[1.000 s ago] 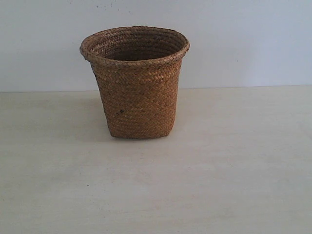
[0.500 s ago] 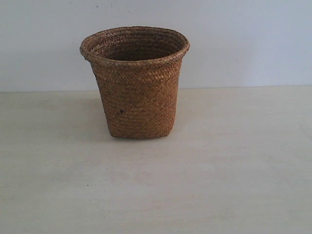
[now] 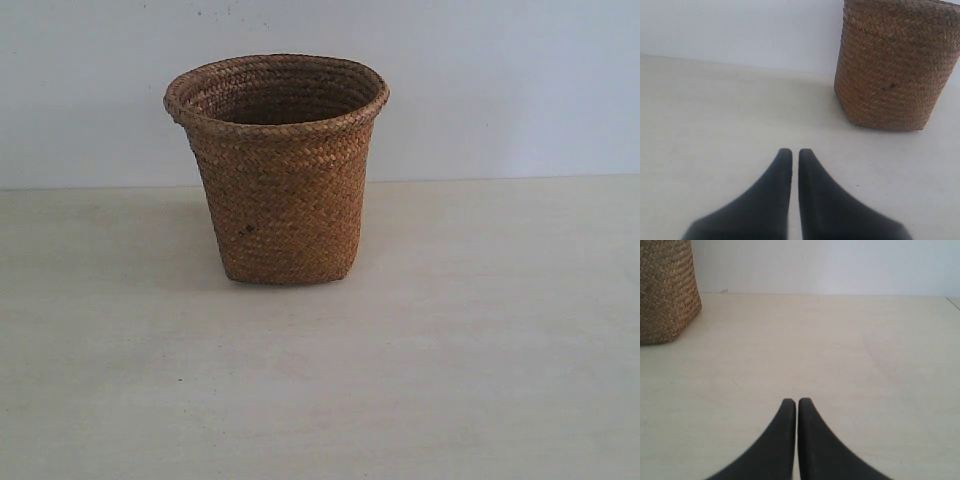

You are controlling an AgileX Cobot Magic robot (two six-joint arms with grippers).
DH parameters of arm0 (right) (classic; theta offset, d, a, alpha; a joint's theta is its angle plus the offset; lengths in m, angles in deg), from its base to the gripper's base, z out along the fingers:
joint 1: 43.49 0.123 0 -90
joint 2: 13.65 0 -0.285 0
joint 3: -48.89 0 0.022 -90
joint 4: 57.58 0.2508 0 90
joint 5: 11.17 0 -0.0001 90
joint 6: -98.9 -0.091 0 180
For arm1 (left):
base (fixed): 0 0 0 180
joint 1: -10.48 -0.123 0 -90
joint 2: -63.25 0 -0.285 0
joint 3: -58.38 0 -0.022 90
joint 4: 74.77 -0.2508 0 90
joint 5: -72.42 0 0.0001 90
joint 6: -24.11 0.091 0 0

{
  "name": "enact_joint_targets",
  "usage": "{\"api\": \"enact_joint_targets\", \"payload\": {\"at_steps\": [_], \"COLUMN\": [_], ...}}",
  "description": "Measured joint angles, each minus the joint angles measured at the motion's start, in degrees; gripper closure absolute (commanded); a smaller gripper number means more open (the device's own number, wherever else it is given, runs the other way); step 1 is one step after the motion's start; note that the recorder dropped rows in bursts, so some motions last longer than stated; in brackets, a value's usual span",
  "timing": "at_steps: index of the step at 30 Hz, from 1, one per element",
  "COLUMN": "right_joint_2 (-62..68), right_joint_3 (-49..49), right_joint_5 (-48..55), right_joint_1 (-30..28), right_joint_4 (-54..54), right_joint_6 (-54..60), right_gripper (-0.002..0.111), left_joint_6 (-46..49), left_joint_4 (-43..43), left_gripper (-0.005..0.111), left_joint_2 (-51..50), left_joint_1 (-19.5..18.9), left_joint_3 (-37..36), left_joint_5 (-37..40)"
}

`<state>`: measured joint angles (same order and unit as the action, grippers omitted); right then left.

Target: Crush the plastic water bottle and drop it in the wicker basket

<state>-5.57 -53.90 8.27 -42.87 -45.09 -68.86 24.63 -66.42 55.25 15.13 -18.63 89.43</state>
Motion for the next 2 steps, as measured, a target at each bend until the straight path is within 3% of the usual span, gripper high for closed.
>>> {"api": "enact_joint_targets", "payload": {"at_steps": [2], "right_joint_2": [0.0], "right_joint_3": [0.0], "right_joint_5": [0.0], "right_joint_1": [0.0], "right_joint_4": [0.0], "right_joint_6": [0.0], "right_gripper": [0.109], "left_joint_6": [0.0], "left_joint_4": [0.0], "left_gripper": [0.103], "left_joint_2": [0.0], "left_joint_1": [0.0], "left_joint_3": [0.0], "left_joint_5": [0.0]}}
